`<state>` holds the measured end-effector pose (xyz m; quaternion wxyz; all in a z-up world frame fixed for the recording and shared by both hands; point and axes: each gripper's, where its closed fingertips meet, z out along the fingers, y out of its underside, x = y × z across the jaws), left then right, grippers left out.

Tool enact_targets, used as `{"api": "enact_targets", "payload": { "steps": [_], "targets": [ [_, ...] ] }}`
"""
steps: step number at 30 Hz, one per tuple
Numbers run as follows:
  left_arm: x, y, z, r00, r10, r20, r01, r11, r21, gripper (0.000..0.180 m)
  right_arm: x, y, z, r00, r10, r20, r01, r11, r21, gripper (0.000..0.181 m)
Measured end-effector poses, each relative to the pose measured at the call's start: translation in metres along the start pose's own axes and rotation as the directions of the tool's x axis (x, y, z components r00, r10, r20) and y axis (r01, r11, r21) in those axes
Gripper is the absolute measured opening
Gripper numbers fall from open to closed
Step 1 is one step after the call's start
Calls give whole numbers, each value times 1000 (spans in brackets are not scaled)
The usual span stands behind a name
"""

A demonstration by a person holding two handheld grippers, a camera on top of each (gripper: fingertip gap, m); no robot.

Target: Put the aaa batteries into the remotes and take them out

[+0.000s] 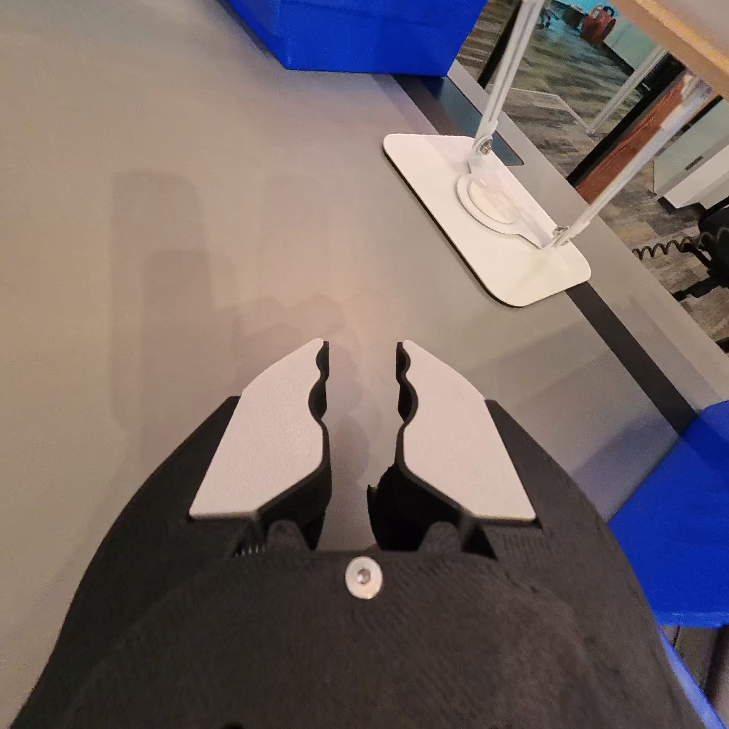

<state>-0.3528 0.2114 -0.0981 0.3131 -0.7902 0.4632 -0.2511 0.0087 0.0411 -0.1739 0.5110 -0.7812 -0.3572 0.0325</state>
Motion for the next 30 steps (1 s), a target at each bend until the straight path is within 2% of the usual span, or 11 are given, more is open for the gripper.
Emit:
{"api": "enact_targets", "payload": {
  "steps": [5,8,18,26,30],
  "targets": [
    [38,3,-7,996,45,-70,-42,998,43,42,-1,5,3,1000,2,13,-2,1000,-17,31],
    [77,3,5,981,99,-169,-90,994,56,42,2,8,2,1000,10,10,-10,1000,-19,30],
    [193,25,114,847,229,-480,-284,958,-46,41,4,12,-1,1000,7,22,-7,1000,-23,28],
    [223,35,140,744,267,-612,-383,921,-64,41,-5,11,0,998,-12,62,14,1000,-22,29],
    [222,47,152,734,266,-625,-416,904,-103,43,-6,12,1,998,-12,68,14,1000,-24,29]
  ]
}}
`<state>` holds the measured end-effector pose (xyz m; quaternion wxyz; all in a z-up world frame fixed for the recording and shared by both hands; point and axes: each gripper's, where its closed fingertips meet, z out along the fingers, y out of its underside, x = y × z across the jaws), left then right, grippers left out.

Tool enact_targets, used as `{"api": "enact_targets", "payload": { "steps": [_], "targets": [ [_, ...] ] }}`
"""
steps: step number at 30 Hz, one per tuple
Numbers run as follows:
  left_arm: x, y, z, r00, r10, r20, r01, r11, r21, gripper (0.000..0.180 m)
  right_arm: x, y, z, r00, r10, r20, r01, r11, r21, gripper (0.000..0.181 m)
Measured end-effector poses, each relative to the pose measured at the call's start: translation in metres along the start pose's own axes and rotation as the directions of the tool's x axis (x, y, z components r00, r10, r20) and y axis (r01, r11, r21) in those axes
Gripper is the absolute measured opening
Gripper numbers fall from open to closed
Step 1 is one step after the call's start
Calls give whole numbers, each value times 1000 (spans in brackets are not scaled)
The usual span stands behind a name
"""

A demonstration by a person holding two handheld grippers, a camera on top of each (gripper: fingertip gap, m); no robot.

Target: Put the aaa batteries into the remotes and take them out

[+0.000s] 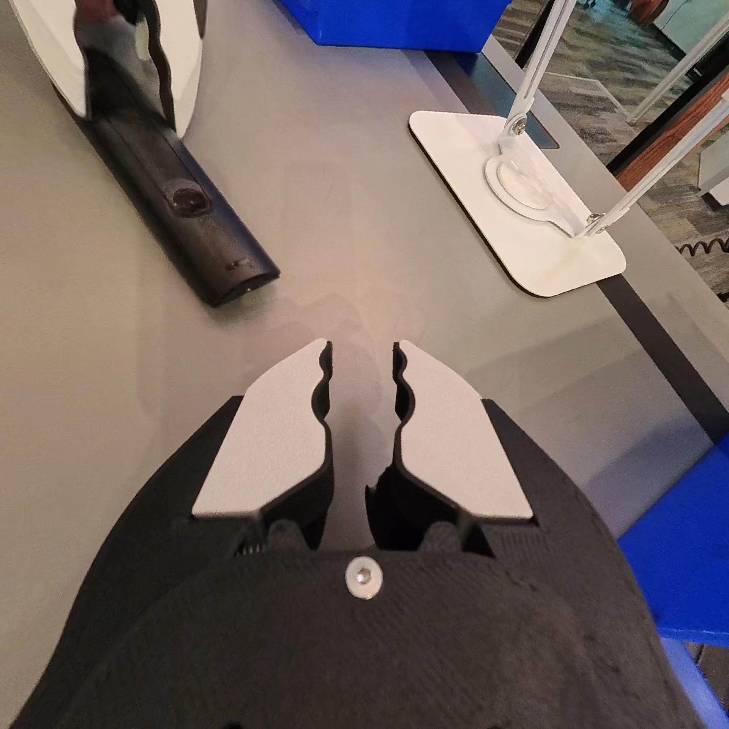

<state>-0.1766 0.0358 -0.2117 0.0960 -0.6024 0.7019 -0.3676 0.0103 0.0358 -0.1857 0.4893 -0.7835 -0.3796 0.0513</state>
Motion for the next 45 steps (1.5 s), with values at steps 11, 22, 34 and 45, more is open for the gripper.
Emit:
{"api": "enact_targets", "payload": {
  "steps": [11,22,34,45],
  "targets": [
    [-73,4,-139,911,-104,399,22,979,205,61,2,1,-2,1000,4,-3,-4,1000,2,28],
    [-173,82,-176,818,-90,568,144,988,-50,28,3,4,-1,1000,8,0,-8,1000,-11,27],
    [-148,116,-198,909,-12,416,136,954,-269,29,-1,6,0,1000,-14,17,14,1000,-27,27],
    [-215,50,-264,822,92,563,10,984,-175,48,-2,6,0,999,-8,31,9,1000,-19,24]
  ]
}}
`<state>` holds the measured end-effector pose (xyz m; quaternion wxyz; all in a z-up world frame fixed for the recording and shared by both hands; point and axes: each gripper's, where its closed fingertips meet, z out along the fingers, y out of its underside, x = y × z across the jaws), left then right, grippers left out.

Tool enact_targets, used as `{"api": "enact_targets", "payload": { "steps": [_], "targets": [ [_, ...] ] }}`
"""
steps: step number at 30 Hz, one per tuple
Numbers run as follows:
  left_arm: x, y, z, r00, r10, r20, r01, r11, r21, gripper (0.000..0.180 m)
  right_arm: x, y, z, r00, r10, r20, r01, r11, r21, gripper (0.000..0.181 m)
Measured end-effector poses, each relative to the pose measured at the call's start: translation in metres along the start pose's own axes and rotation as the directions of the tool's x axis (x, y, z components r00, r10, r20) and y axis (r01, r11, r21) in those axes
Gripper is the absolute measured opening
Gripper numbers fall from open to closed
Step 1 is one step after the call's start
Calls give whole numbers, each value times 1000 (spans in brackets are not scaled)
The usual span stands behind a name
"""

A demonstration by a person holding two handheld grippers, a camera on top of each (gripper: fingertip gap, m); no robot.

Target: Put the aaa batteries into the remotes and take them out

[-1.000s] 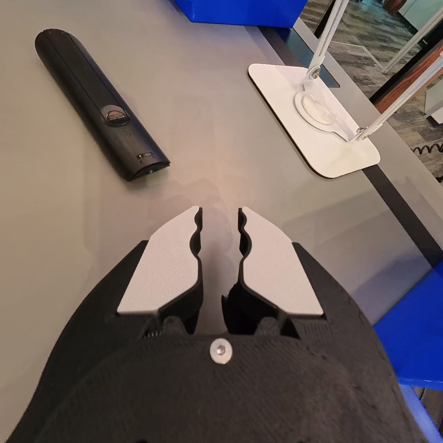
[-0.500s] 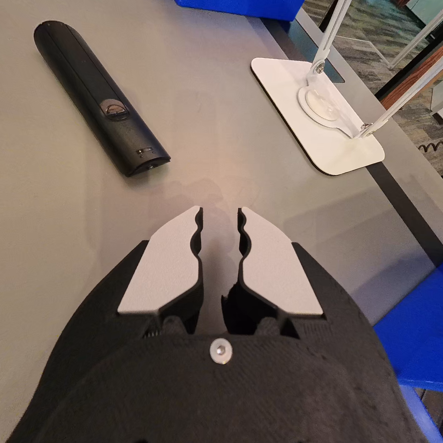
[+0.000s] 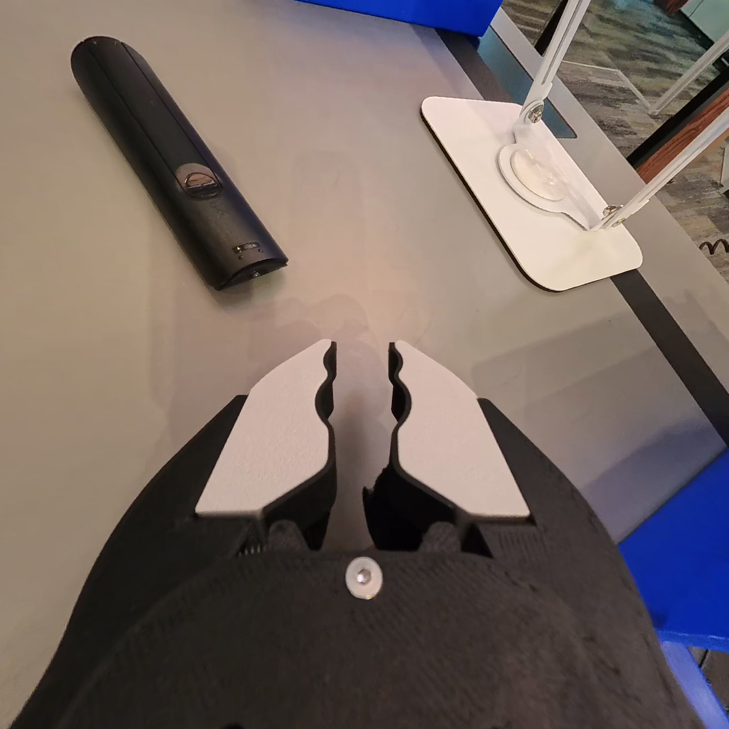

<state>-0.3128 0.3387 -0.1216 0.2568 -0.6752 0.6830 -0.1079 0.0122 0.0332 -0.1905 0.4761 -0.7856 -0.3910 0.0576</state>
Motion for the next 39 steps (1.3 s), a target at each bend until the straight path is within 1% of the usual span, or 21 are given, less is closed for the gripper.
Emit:
{"api": "enact_targets", "payload": {
  "steps": [2,5,8,11,14,16,17,19,20,21,24,26,27,29,31,32,34,37,39],
  "targets": [
    [-22,-1,20,999,42,17,-41,997,-62,54,0,0,0,1000,4,3,-4,1000,3,23],
    [-51,-6,52,996,84,14,-82,991,-107,51,0,0,0,1000,10,10,-10,1000,1,22],
    [-70,1,83,996,68,-53,-75,984,-161,48,-1,0,0,1000,0,15,0,1000,-1,22],
    [-79,8,105,991,43,-123,-68,977,-200,41,-1,0,0,1000,-2,15,2,1000,0,21],
    [-85,5,117,987,37,-155,-66,979,-192,34,-2,0,0,1000,-2,29,1,1000,3,17],
    [-85,9,122,982,16,-186,-60,971,-231,26,-3,-1,-1,1000,0,32,0,1000,11,17],
    [-83,9,124,976,-4,-216,-48,971,-236,17,-3,-1,-1,1000,-3,31,2,1000,13,17],
    [-82,6,125,971,-26,-239,-25,978,-209,15,-4,-1,-1,999,-8,33,8,1000,12,17],
    [-81,5,125,967,-37,-252,-14,980,-199,15,-4,-1,-2,999,-12,35,12,1000,13,17],
    [-81,4,125,967,-43,-252,-7,981,-196,19,-6,-1,-2,999,-21,45,20,1000,19,17],
    [-96,-2,120,989,5,-151,-29,987,-155,31,-6,-2,-3,999,-25,41,24,999,28,16],
    [-111,-5,116,997,10,-74,-19,992,-125,51,-5,0,-1,999,-19,37,19,1000,10,16],
    [-116,-4,116,999,8,-52,-15,992,-125,53,-5,0,-1,999,-21,37,21,1000,4,16],
    [-120,1,121,999,36,-38,-42,986,-164,48,-6,1,0,999,-24,38,24,1000,1,15],
    [-119,3,128,998,37,-57,-47,980,-194,51,-5,0,-1,999,-18,38,18,1000,7,15],
    [-119,4,130,997,30,-64,-43,977,-208,46,-5,-1,-1,999,-17,36,17,1000,10,15],
    [-120,-1,134,997,37,-62,-48,981,-186,39,-5,-1,-1,999,-18,36,17,1000,12,14],
    [-118,-3,139,996,47,-79,-60,983,-171,37,-5,0,-1,999,-20,37,20,1000,6,15],
    [-116,-3,140,994,26,-103,-41,987,-155,33,-5,0,-1,999,-19,37,19,1000,7,14]
  ]
}}
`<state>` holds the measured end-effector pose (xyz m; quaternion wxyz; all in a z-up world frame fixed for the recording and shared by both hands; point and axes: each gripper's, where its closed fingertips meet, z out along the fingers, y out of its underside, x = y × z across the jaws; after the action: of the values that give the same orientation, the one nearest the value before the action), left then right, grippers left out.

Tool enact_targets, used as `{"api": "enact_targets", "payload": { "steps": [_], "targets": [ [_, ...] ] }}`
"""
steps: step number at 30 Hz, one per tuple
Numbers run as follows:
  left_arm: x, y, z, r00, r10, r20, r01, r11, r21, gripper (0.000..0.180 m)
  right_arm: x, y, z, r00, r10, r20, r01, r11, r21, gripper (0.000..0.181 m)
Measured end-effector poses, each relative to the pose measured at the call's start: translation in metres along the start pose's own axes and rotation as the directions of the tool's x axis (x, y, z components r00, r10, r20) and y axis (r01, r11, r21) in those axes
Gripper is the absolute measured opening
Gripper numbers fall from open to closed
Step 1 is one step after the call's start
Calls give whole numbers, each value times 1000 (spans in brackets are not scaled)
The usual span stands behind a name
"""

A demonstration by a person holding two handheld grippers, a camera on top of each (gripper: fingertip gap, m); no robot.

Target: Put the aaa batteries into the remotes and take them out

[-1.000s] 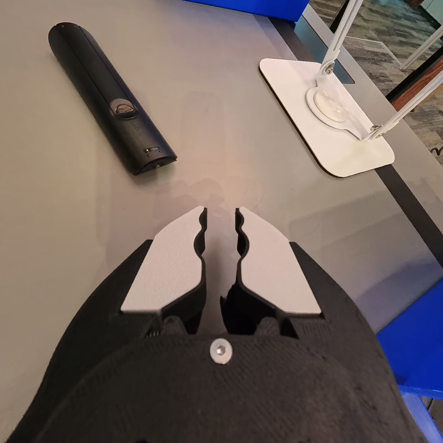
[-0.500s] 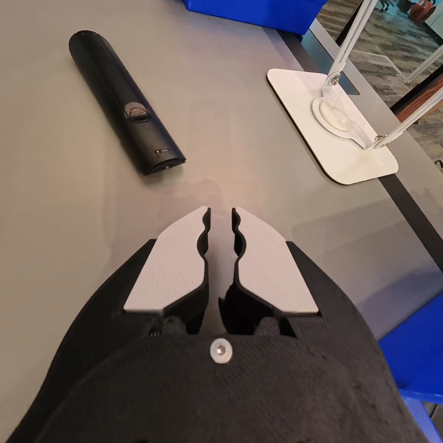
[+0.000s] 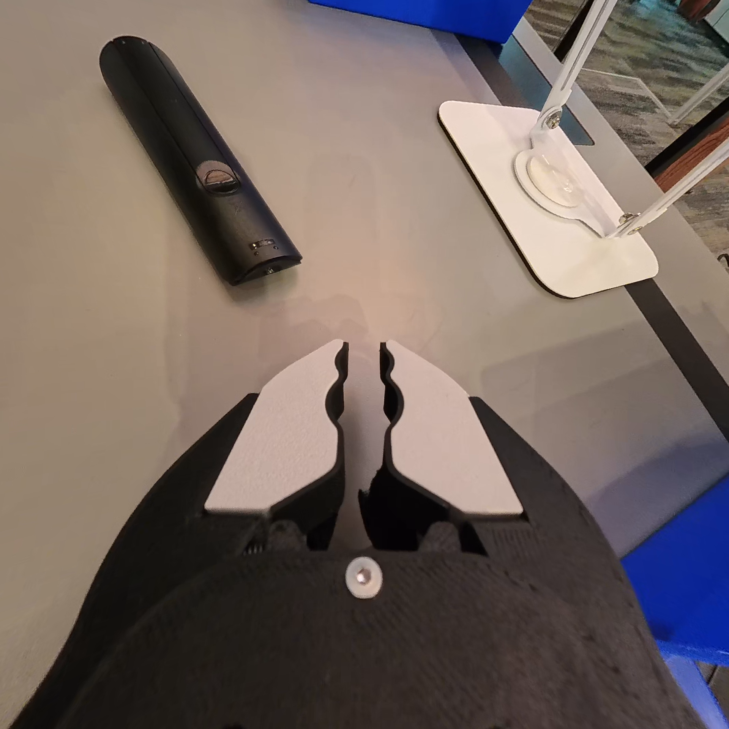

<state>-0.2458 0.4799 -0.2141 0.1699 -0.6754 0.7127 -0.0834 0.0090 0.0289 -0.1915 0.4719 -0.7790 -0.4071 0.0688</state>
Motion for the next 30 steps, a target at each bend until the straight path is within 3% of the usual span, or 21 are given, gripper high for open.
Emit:
{"api": "enact_targets", "payload": {
  "steps": [2,3,6,9,12,14,18,20,27,30],
  "targets": [
    [8,2,0,995,-56,-78,55,998,-5,27,0,0,0,1000,1,1,-1,1000,-1,14],
    [16,3,-1,988,-76,-137,75,997,-16,44,0,0,0,1000,0,1,0,1000,0,14],
    [35,10,-9,979,-48,-199,35,997,-71,47,0,0,0,1000,-1,0,1,1000,3,14],
    [25,4,-15,997,13,-82,-15,1000,-13,59,-1,1,0,1000,-4,2,4,1000,-5,14],
    [7,-5,-12,999,33,23,-33,999,26,61,-1,1,1,1000,-6,4,6,1000,-13,14],
    [4,-4,-1,1000,26,13,-26,1000,3,52,0,1,0,1000,-3,0,3,1000,-5,14],
    [11,-15,9,991,-75,-115,83,994,70,39,0,0,0,1000,0,0,0,1000,-3,14],
    [9,-20,10,989,-94,-116,107,988,108,14,0,1,1,1000,0,2,0,1000,-6,14],
    [18,-7,-1,991,-104,-81,112,990,91,13,-1,1,1,1000,-6,2,6,1000,-6,14],
    [26,-9,-26,991,-127,-51,133,980,150,12,-1,1,1,1000,-9,2,9,1000,-11,14]
  ]
}}
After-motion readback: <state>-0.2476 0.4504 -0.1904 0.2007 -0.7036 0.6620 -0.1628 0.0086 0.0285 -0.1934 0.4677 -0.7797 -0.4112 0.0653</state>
